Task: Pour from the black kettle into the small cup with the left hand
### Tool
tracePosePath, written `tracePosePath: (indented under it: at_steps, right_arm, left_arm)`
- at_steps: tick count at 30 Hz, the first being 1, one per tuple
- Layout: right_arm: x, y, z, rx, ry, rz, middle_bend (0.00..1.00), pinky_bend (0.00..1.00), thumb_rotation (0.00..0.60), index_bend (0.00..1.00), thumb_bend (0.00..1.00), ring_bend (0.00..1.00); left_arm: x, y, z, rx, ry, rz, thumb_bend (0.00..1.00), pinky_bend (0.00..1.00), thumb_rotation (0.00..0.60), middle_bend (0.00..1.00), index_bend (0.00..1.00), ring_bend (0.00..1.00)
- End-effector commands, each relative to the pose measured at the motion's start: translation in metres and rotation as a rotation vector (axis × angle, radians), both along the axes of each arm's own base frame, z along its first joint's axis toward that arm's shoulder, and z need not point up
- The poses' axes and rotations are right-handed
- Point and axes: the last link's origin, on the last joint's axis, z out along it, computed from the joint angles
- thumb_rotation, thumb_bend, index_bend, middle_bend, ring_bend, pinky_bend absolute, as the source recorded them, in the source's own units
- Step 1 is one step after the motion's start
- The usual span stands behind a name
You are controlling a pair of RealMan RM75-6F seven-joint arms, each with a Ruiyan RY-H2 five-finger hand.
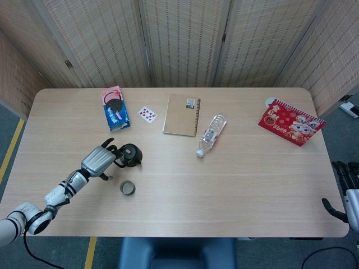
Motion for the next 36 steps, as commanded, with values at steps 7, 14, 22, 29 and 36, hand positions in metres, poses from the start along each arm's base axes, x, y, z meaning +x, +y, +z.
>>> tracePosePath:
  at_steps: [7,14,22,29,36]
  right_arm:
    - [-0.001,0.000,-0.001,0.003,-0.003,-0.004,0.12,0.00,0.600,0.02,0.29,0.24]
    - [-0.003,0.000,-0.001,0.003,-0.005,-0.007,0.12,0.00,0.600,0.02,0.29,0.25]
    - [-0.005,0.001,-0.001,-0.001,-0.005,-0.012,0.12,0.00,0.600,0.02,0.29,0.25]
    - [-0.006,0.001,-0.001,-0.001,-0.007,-0.013,0.12,0.00,0.600,0.02,0.29,0.25]
    - [-0.006,0.001,-0.001,-0.003,-0.006,-0.015,0.12,0.00,0.600,0.02,0.29,0.25]
  left_arm:
    - [0.000,-0.001,-0.002,-0.013,0.000,0.017,0.17,0.00,0.600,0.40,0.38,0.26]
    - [0.001,-0.002,-0.006,-0.037,0.005,0.040,0.17,0.00,0.600,0.40,0.39,0.27]
    - [0.000,-0.002,-0.008,-0.049,0.017,0.050,0.17,0.00,0.600,0.40,0.39,0.27]
    - [-0.001,-0.002,-0.011,-0.062,0.026,0.055,0.17,0.00,0.600,0.41,0.39,0.27]
    - [-0.001,-0.002,-0.016,-0.079,0.034,0.071,0.17,0.00,0.600,0.42,0.40,0.28]
